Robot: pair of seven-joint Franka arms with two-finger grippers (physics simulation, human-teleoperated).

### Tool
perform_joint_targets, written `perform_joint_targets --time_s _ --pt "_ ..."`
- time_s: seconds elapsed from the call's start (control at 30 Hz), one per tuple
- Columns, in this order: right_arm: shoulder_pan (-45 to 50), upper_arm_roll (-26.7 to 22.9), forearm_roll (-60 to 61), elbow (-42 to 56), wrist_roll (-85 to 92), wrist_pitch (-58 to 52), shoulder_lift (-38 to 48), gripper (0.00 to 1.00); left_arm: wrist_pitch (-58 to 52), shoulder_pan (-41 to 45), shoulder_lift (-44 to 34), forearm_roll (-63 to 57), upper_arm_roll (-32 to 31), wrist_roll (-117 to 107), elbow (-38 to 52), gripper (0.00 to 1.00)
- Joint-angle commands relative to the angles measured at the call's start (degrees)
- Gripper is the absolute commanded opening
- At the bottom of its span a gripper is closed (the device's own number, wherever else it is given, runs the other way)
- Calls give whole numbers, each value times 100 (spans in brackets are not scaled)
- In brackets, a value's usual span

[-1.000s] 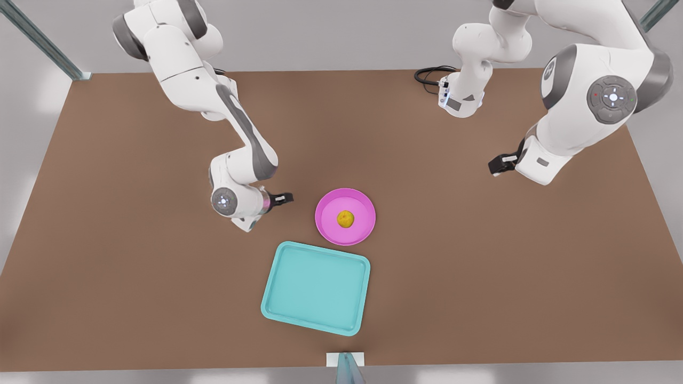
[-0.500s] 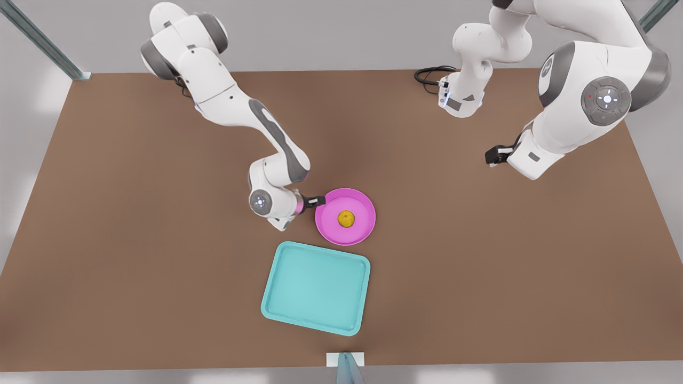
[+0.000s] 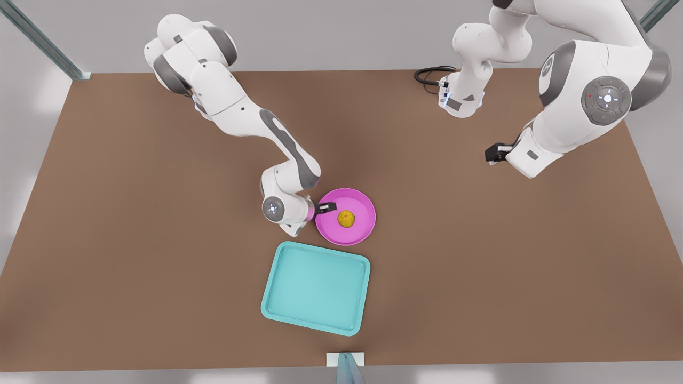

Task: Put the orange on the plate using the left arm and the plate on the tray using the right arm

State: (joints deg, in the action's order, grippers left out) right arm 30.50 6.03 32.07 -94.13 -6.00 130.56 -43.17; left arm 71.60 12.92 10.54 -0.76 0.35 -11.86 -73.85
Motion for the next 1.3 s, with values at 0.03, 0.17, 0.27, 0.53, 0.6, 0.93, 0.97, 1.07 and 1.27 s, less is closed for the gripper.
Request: perform_joint_targets --time_s 0.03,0.17,0.27,0.53,0.6,0.93,0.97,1.07,1.27 --pt "9 3 1 53 -59 172 -78 100 -5 0 -8 -3 0 237 3 100" --pt "17 -5 -8 53 -6 172 -104 100 -5 0 -17 -12 0 228 3 100" --pt "9 -5 -26 53 11 163 -104 82 -5 0 -8 -3 0 228 3 100" --pt "35 -5 -43 106 11 154 -192 62 -5 0 -8 -3 0 237 3 100" --pt "35 3 -43 115 11 110 -184 60 -5 0 -8 -3 0 237 3 100" --pt "17 3 -43 123 82 66 -157 23 -14 0 -52 -3 -9 237 3 100" --pt "17 3 -43 123 108 58 -131 23 -14 9 -43 -3 0 237 3 100" --pt "-18 3 -34 123 161 40 -69 22 -14 0 -35 -3 -9 237 3 100" --pt "-211 3 1 422 161 -469 45 22 -14 0 -26 -3 0 237 3 100"
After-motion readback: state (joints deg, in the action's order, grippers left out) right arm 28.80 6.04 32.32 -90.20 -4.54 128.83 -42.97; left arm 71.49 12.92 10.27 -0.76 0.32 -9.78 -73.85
